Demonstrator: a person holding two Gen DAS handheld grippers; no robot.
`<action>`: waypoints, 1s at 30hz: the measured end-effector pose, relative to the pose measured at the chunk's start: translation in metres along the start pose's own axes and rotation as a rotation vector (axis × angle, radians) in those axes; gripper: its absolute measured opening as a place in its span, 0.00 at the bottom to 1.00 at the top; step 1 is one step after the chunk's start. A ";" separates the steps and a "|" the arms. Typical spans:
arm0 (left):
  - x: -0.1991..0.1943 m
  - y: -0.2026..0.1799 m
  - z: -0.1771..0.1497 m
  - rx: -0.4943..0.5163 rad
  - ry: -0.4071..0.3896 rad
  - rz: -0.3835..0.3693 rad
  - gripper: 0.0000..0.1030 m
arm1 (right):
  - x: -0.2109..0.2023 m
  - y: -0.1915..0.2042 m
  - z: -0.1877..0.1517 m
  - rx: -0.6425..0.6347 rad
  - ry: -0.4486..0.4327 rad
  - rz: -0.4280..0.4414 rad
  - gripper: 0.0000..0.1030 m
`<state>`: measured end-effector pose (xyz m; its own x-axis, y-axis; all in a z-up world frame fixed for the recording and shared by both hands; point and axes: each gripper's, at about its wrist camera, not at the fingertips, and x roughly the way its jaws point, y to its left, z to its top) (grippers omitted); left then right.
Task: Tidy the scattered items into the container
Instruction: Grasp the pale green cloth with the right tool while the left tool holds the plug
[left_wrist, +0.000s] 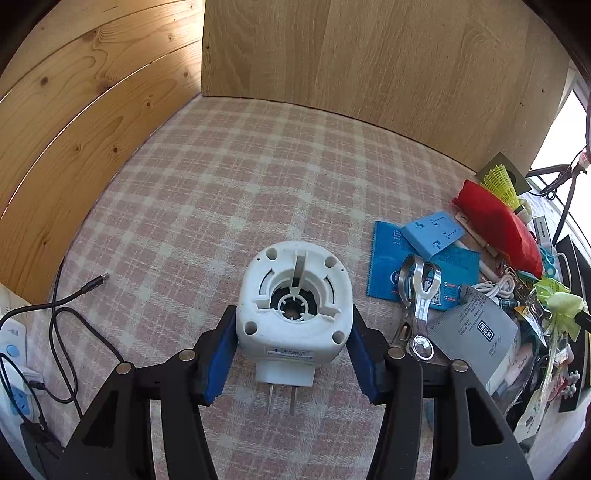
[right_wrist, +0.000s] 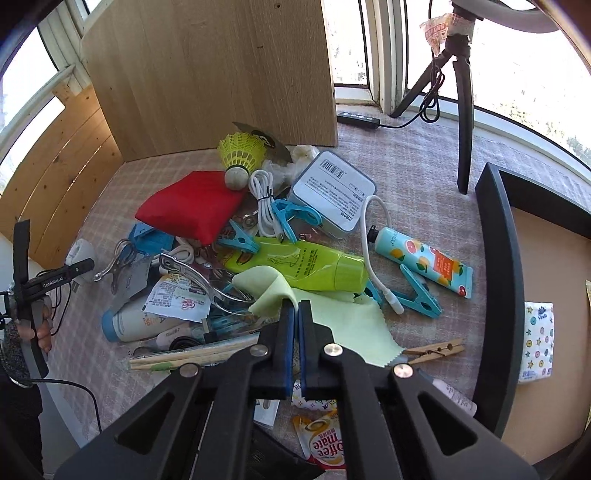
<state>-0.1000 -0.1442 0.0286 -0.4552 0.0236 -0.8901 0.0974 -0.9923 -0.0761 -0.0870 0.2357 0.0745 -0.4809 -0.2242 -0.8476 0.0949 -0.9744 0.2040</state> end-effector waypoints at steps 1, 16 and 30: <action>-0.005 0.000 0.001 0.001 -0.009 -0.001 0.52 | -0.005 0.001 0.001 0.003 -0.011 0.006 0.02; -0.074 -0.016 0.008 0.045 -0.126 -0.066 0.52 | -0.057 0.001 0.015 -0.012 -0.118 0.080 0.02; -0.084 -0.031 -0.019 0.052 -0.102 -0.072 0.52 | 0.035 0.021 -0.019 -0.160 0.104 -0.003 0.67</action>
<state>-0.0483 -0.1129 0.0975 -0.5472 0.0853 -0.8326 0.0167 -0.9935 -0.1128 -0.0852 0.2072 0.0401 -0.3894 -0.2137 -0.8960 0.2351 -0.9636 0.1276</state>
